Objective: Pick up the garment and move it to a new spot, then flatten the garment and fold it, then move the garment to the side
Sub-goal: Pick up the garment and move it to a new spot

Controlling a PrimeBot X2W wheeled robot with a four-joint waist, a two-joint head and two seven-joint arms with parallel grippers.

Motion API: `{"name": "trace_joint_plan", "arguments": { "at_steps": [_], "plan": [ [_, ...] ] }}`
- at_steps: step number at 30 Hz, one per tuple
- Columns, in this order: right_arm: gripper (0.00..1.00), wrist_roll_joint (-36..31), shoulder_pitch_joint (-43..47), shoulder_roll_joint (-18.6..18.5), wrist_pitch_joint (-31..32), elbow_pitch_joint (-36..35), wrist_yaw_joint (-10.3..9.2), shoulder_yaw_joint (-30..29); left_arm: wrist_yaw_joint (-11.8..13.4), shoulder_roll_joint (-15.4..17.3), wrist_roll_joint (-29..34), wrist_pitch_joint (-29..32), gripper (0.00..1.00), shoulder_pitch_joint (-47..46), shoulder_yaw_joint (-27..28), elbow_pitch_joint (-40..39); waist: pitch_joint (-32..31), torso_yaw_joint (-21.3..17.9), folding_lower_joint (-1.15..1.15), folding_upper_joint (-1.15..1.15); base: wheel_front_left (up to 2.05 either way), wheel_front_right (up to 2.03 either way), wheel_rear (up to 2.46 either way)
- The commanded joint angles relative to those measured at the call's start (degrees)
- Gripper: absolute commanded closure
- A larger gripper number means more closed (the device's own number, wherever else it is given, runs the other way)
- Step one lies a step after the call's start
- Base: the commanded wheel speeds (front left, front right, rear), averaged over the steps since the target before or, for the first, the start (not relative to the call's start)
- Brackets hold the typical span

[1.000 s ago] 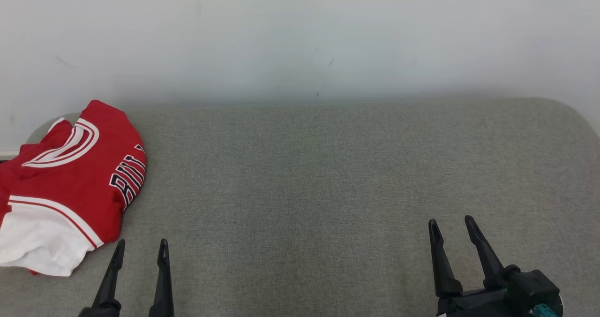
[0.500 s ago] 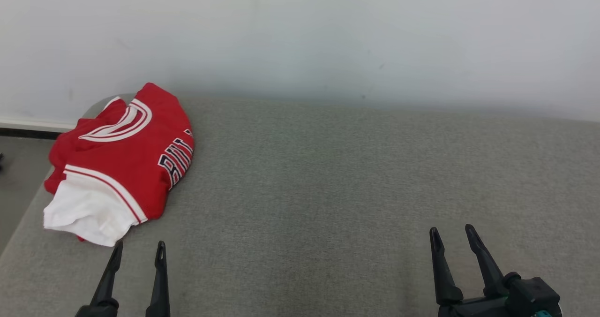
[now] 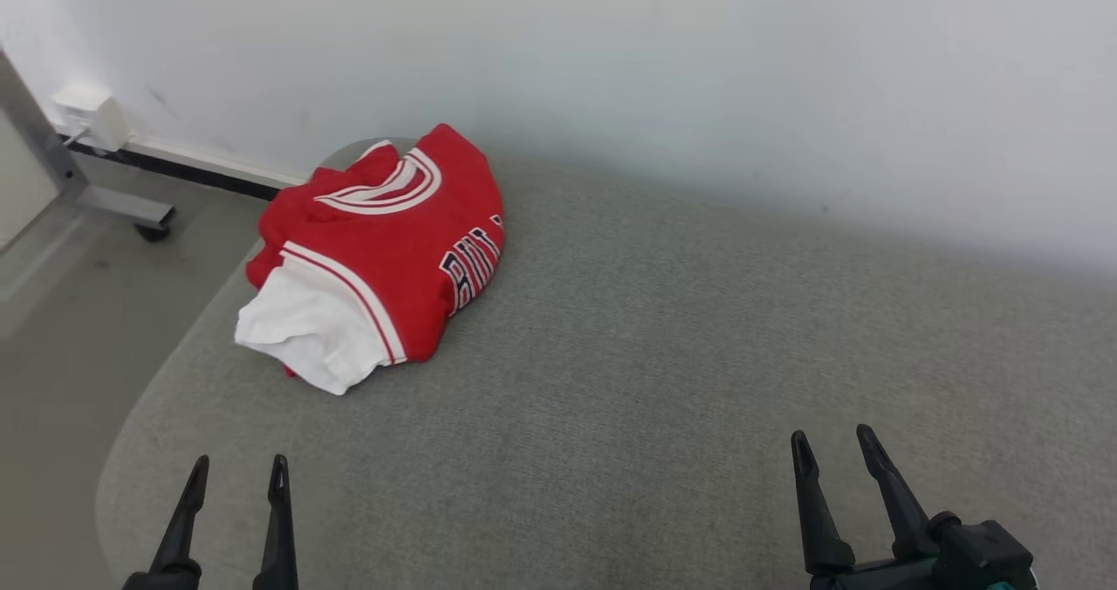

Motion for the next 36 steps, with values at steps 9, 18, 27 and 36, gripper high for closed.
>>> {"name": "trace_joint_plan", "arguments": {
  "at_steps": [9,18,27,36],
  "plan": [
    [0.0,-0.6,-0.6,-0.1,0.0,0.3,-0.12,1.3,0.3,-0.6,-0.8,-0.2,0.0,1.5,2.2,0.0,1.0,8.8,0.0,0.0,0.0,0.0,0.0],
    [0.0,-1.1,-2.6,-0.1,0.0,1.0,-0.12,2.4,1.0,-1.1,-0.8,-0.2,0.0,2.2,4.5,-1.2,2.2,9.3,0.0,0.0,0.0,0.0,0.0],
    [0.0,-1.8,-2.4,-0.1,0.0,0.7,-0.12,1.2,0.5,-1.5,-1.4,-0.2,0.0,-0.8,5.1,0.3,2.9,8.8,0.0,0.0,0.0,0.0,0.0],
    [0.0,-3.9,-4.2,-1.4,0.0,-1.4,-0.12,-0.6,-0.3,1.5,-5.0,-0.2,0.0,-12.3,5.6,3.8,8.7,2.8,0.0,0.0,0.0,0.0,0.0]
  ]
}}
